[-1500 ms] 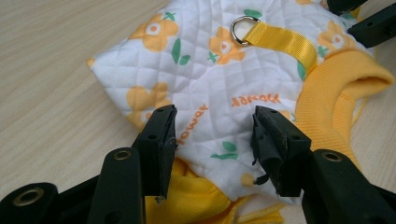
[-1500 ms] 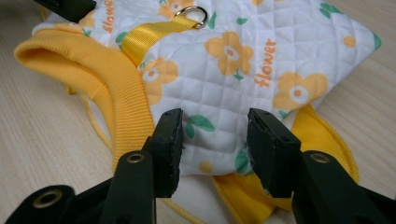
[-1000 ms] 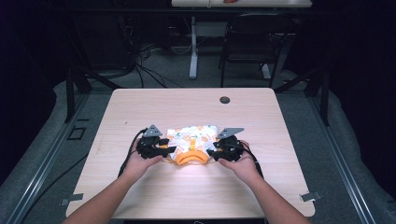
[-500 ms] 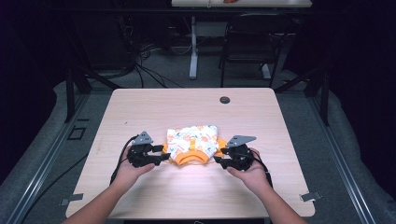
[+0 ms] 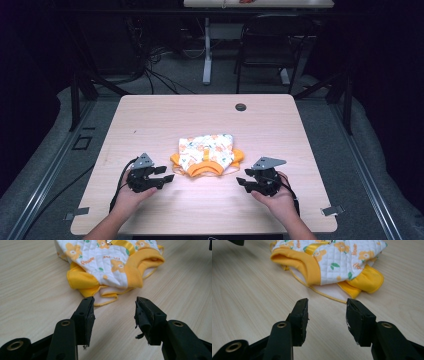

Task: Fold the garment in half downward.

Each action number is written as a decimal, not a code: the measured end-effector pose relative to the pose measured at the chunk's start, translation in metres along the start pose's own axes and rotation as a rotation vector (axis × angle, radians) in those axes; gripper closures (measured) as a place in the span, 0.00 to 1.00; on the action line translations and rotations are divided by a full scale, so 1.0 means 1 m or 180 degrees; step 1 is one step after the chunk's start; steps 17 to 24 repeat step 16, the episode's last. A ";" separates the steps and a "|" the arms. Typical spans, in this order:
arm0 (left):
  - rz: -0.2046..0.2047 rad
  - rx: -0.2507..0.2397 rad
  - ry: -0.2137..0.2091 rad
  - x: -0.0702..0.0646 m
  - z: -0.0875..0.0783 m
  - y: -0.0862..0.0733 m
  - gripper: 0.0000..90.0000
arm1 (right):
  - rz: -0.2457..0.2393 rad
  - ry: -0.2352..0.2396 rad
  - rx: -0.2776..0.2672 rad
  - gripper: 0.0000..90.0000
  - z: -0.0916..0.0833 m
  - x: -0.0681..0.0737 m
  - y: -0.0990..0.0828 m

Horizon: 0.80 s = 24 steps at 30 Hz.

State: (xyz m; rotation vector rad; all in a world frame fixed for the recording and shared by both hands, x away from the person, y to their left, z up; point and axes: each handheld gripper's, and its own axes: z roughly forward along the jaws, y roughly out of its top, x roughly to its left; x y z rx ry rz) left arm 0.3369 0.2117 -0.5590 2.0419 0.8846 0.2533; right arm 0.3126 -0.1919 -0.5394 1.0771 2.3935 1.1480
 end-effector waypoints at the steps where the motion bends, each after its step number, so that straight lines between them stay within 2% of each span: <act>1: 0.0000 -0.0008 0.0012 0.000 -0.001 -0.002 0.55 | -0.0008 -0.0011 0.0018 0.57 0.000 -0.001 -0.003; 9: -0.0159 -0.0108 -0.0050 0.004 -0.004 -0.011 0.55 | 0.0152 0.0021 0.0016 0.57 0.006 -0.007 -0.018; 14: -0.0077 -0.0066 -0.0012 0.002 -0.002 -0.012 0.55 | 0.0116 -0.0043 0.0032 0.58 0.010 -0.006 -0.021; 15: -0.0051 -0.0048 -0.0004 0.001 -0.002 -0.012 0.55 | 0.0066 -0.0086 0.0072 0.57 0.010 -0.006 -0.021; 24: -0.0059 -0.0044 0.0002 0.000 -0.001 -0.012 0.55 | 0.0041 -0.0105 0.0075 0.57 0.011 -0.005 -0.021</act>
